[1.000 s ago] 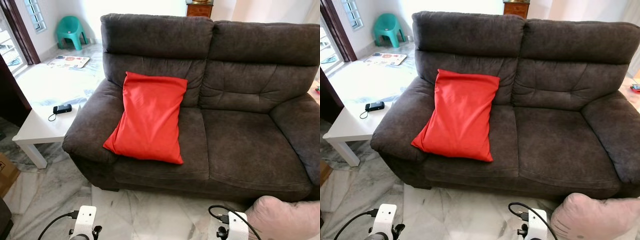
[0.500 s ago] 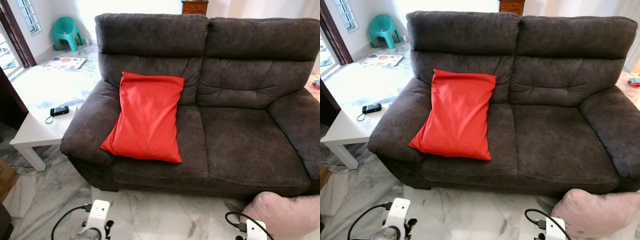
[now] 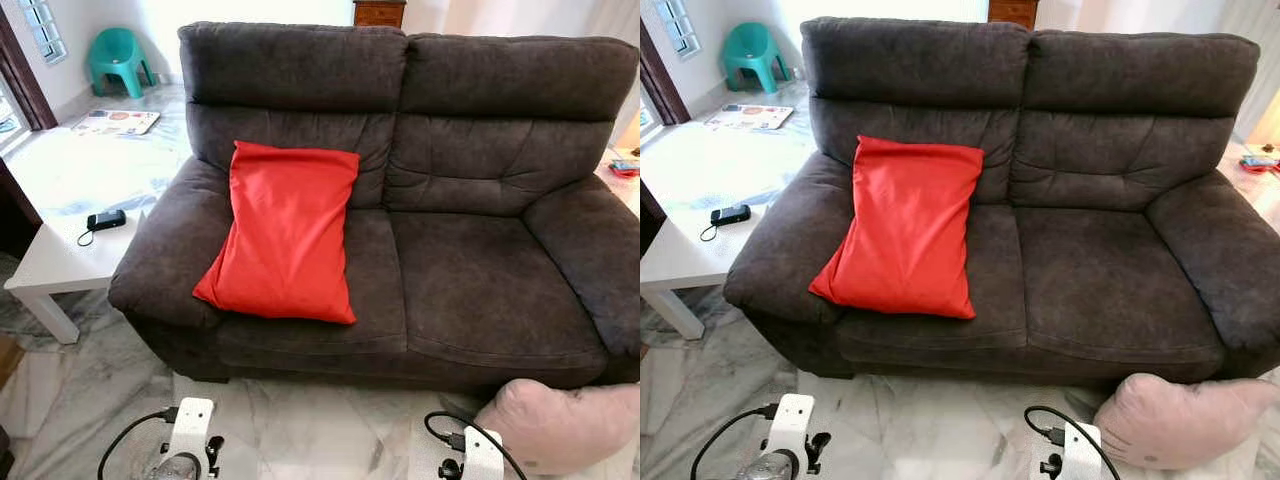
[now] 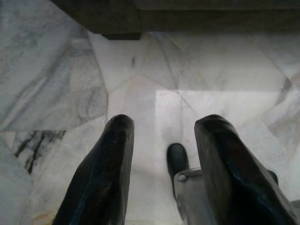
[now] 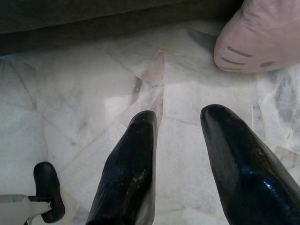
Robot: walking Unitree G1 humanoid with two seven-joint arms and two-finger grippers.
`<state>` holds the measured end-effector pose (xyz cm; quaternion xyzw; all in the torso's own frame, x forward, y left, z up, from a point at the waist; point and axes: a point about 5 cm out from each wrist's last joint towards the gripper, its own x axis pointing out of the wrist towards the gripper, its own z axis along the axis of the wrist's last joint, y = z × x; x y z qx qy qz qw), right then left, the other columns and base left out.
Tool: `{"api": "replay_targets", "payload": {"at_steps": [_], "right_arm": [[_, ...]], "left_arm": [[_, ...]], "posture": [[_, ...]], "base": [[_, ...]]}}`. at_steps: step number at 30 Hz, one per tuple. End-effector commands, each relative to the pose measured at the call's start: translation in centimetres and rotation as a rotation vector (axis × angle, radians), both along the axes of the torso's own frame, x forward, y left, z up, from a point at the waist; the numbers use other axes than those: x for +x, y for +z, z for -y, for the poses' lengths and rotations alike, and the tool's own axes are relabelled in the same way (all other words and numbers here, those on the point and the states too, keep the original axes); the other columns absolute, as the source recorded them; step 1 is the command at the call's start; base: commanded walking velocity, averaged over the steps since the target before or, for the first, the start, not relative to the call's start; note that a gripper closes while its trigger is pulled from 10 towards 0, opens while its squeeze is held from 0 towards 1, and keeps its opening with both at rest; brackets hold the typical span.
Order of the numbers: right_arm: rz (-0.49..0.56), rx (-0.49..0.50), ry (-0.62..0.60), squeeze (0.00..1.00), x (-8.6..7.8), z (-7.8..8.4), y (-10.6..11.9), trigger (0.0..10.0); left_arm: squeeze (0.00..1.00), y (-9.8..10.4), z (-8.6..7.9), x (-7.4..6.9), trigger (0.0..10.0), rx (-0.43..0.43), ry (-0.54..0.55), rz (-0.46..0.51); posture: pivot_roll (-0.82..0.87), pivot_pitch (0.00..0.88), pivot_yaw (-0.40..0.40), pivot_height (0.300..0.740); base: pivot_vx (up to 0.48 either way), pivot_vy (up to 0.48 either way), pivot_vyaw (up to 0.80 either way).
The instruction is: Move the pillow to the sofa from floor
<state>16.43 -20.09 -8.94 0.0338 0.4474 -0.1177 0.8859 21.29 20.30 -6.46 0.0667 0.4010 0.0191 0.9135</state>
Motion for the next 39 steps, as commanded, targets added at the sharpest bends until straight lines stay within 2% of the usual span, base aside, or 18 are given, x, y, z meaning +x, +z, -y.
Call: {"api": "replay_targets", "payload": {"at_steps": [1,4,6,11,20,27,32,39], "right_arm": [[-0.016,-0.006,0.000,0.00,-0.4,0.0,-0.2,10.0],[-0.026,-0.007,-0.009,0.00,-1.1,0.4,-0.4,10.0],[-0.040,-0.005,-0.026,0.00,-2.1,1.4,-0.6,10.0],[-0.033,-0.013,-0.036,0.00,-2.4,2.6,-0.4,10.0],[-0.025,-0.030,-0.035,0.00,-2.9,4.5,-0.1,10.0],[-0.024,-0.029,-0.032,0.00,-2.9,4.6,0.0,10.0],[-0.008,-0.023,-0.022,0.00,-1.5,3.6,0.2,10.0],[-0.005,-0.001,-0.009,0.00,-1.1,1.7,-0.1,10.0]], "left_arm": [[0.00,0.2,-0.2,0.3,10.0,0.011,0.001,0.008],[0.00,0.3,-0.2,0.4,10.0,0.011,0.003,0.013],[0.00,0.4,-0.3,0.6,10.0,0.012,0.007,0.021],[0.00,0.5,-0.4,0.7,10.0,0.011,0.012,0.027],[0.00,0.6,-0.5,0.8,10.0,0.013,0.022,0.033],[0.00,0.5,-0.3,0.6,10.0,0.011,0.025,0.030],[0.00,0.3,0.0,0.5,10.0,0.007,0.024,0.027],[0.00,0.3,0.0,0.4,10.0,0.006,0.025,0.024]], "posture": [[-0.01,0.000,-0.052,0.740],[-0.01,0.000,-0.052,0.740],[-0.01,0.000,-0.052,0.740],[-0.01,0.000,-0.051,0.740],[0.00,0.000,-0.060,0.740],[0.00,0.000,-0.061,0.740],[-0.01,0.000,-0.061,0.740],[0.00,0.000,-0.062,0.740]], "base": [[0.000,0.000,0.00],[0.000,0.000,0.00],[0.000,0.000,0.00],[0.000,0.000,-0.58],[0.000,0.000,0.00],[0.000,-0.206,0.00],[0.000,-0.292,0.00],[0.000,-0.290,-0.34]]}}
